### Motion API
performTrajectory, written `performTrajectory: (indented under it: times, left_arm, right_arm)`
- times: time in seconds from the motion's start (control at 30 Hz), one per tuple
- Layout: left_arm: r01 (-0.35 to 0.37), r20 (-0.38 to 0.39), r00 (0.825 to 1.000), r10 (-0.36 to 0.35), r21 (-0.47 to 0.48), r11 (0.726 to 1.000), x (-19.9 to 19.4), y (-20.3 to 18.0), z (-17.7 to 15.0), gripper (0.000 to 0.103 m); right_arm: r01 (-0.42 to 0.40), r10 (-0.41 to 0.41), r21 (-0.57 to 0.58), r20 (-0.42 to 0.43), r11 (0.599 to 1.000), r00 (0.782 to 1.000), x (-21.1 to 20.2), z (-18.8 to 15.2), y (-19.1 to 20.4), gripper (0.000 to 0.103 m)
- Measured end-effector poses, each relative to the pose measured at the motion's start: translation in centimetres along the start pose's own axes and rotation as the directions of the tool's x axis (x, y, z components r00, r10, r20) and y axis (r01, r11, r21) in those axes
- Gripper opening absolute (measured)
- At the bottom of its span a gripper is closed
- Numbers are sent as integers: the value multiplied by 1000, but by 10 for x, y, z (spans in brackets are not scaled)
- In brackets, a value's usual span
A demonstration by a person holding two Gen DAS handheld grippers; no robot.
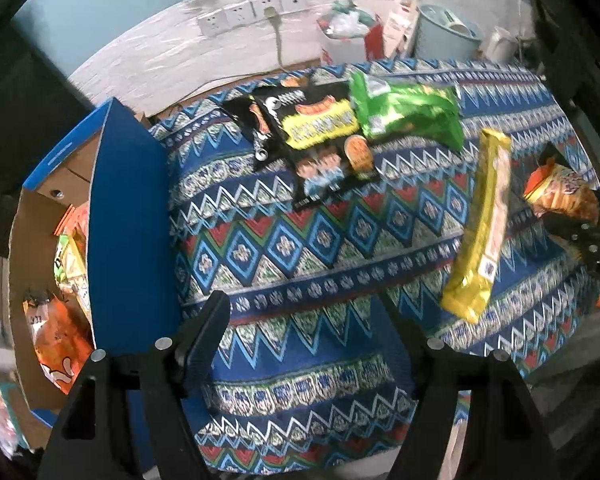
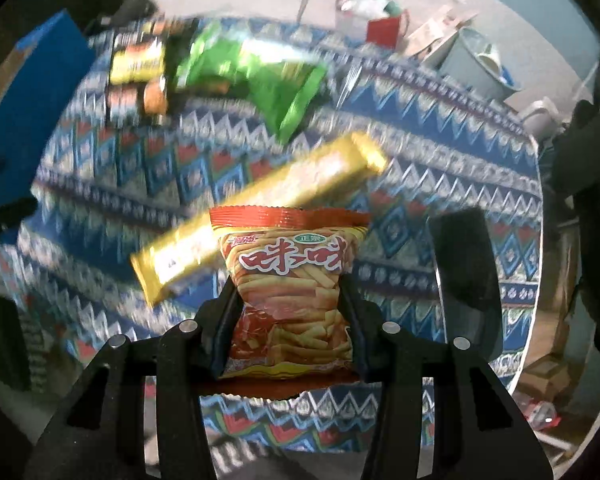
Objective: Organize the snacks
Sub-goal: 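Grasp the red Weiwei stick bag with right tool while left tool grasps black Bibizan bag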
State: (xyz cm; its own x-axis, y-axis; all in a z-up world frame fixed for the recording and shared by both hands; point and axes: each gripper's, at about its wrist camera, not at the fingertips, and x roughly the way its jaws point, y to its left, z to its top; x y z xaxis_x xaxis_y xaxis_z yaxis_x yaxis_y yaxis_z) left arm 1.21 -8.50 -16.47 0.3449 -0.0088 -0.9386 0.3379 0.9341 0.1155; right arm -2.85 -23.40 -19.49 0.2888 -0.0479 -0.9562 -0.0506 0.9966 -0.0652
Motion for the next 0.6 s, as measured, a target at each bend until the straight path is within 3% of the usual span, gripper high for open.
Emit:
performTrajectory:
  times: [0.27, 0.43, 0.6]
  left_arm:
    - [46, 18, 999, -44, -116, 992, 7, 20, 23, 79]
    - [63, 19, 998, -61, -156, 986, 13, 24, 37, 80]
    - [62, 10, 998, -61, -187, 980, 22, 25, 54, 80]
  right_arm:
    - [-28, 18, 69, 133, 997, 991, -20, 45, -7, 46]
    - [-43, 35, 55, 152, 998, 988, -27, 70, -3, 46]
    - [1, 4, -31, 151, 1000, 988, -29, 91, 2, 46]
